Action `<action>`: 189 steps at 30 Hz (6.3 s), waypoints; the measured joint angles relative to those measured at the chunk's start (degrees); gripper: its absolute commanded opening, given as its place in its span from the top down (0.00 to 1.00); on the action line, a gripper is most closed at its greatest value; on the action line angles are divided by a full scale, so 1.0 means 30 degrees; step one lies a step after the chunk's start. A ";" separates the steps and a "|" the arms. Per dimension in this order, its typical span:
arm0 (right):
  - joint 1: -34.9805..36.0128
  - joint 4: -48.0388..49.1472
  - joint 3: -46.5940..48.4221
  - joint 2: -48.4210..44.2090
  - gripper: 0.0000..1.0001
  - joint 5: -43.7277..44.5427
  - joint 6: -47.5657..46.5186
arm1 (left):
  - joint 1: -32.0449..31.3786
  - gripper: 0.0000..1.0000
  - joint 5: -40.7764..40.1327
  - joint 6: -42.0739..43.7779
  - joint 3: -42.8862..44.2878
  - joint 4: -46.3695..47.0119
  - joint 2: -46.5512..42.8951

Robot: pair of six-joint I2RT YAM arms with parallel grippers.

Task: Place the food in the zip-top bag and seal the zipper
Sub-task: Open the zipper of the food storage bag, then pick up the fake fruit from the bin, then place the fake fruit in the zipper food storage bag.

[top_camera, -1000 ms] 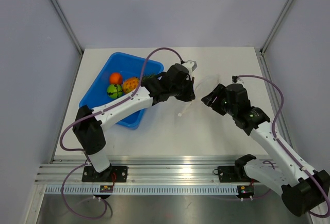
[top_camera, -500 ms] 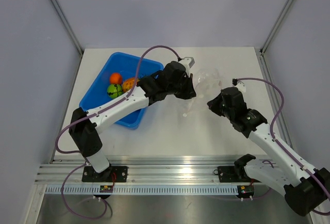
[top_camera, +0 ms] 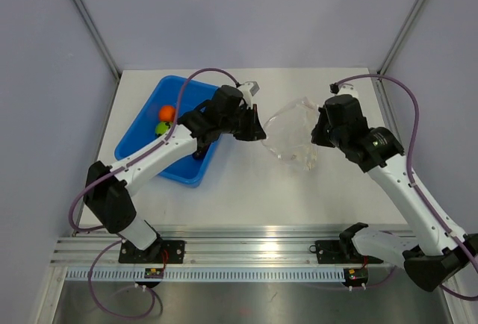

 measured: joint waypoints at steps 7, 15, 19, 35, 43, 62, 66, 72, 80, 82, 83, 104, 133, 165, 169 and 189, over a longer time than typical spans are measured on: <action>0.0262 -0.2288 0.2419 0.3198 1.00 -0.1173 -0.1282 | -0.0131 1.00 0.0627 0.0984 -0.2346 0.0262 0.0364; 0.0838 -0.1275 0.0342 0.5727 1.00 -0.3045 -0.0590 | -0.0007 0.61 0.0692 0.2215 -0.3286 0.0117 0.1785; 0.0918 -0.0532 0.0189 0.6353 1.00 -0.3424 -0.0270 | 0.0459 0.49 0.1428 0.2397 -0.3286 -0.0022 0.1953; 0.1494 0.0765 0.0197 0.7730 1.00 -0.4036 0.0102 | 0.4211 0.52 0.1056 0.3082 -0.1654 -0.2521 -0.2856; 0.1996 0.0911 0.0204 0.7730 1.00 -0.4065 0.0306 | 0.8408 0.44 -0.4291 0.3235 -0.1545 -0.4663 -0.2572; 0.2076 0.1137 0.0277 0.7730 1.00 -0.4503 0.0423 | 0.8896 0.55 -1.1621 0.8743 -0.2630 -0.3599 0.0699; 0.2076 0.1158 0.0270 0.7730 1.00 -0.4524 0.0430 | 0.8896 0.53 -1.1540 0.9792 -0.3446 -0.2929 0.0831; 0.2098 0.1166 0.0270 0.7730 1.00 -0.4532 0.0437 | 0.8896 0.60 -1.1599 1.0856 -0.4889 -0.1945 0.0831; 0.2251 0.1166 0.0277 0.7730 1.00 -0.4532 0.0605 | 0.8896 0.64 -1.2087 1.1540 -0.4954 -0.0080 0.0911; 0.2302 0.1158 0.0270 0.7730 1.00 -0.4532 0.0670 | 0.8896 0.65 -1.2211 1.1635 -0.4954 0.0189 0.1064; 0.2331 0.1166 0.0270 0.7730 1.00 -0.4532 0.0714 | 0.8896 0.66 -1.2276 1.1657 -0.4954 0.0342 0.1173; 0.2506 0.1166 0.0270 0.7730 1.00 -0.4532 0.0882 | 0.8896 1.00 -1.2925 1.1475 -0.4517 -0.0430 0.0984; 0.4095 0.3104 0.4248 1.1016 1.00 -0.7118 0.2521 | 0.8721 1.00 -0.0969 0.6346 -0.0619 -0.3461 -0.7482; 0.4095 0.4932 0.4568 1.1271 1.00 -1.1234 0.4328 | 0.5756 1.00 0.4175 0.0306 -0.6193 0.2623 -0.7118; 0.4095 0.5013 0.4568 1.1030 1.00 -1.1395 0.4393 | 0.5756 1.00 0.4102 0.0423 -0.6608 0.2783 -0.6819; 0.4087 0.5923 0.2149 0.9282 1.00 -1.1213 0.5275 | 0.5756 0.09 0.4583 0.2914 -0.4197 0.0328 -0.4466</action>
